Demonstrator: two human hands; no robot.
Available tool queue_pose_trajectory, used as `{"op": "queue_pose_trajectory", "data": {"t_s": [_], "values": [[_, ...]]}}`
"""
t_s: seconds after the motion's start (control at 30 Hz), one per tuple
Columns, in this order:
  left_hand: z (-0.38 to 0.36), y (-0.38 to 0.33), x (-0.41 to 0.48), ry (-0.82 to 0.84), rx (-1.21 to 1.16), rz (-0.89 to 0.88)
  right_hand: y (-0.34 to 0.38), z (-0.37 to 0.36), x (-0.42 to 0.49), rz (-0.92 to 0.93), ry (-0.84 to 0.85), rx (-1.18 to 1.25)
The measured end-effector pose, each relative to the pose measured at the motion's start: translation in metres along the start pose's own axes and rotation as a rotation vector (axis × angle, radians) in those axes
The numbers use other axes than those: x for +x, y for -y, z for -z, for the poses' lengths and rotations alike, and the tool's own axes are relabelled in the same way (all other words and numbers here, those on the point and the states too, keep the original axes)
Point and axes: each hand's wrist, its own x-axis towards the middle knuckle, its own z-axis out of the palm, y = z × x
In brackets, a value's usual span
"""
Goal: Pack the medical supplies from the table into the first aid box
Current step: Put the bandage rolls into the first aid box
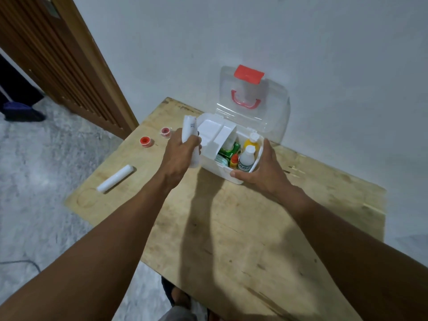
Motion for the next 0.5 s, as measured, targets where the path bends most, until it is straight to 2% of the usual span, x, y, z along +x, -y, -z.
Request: {"op": "queue_pose_trajectory", "data": {"t_s": [0.33, 0.5], "values": [[-0.017, -0.018, 0.026, 0.202, 0.182, -0.15, 0.005, 0.003, -0.004, -0.001, 0.013, -0.041], [-0.02, -0.016, 0.031, 0.24, 0.233, -0.178, 0.006, 0.002, -0.003, -0.017, 0.022, -0.046]]}}
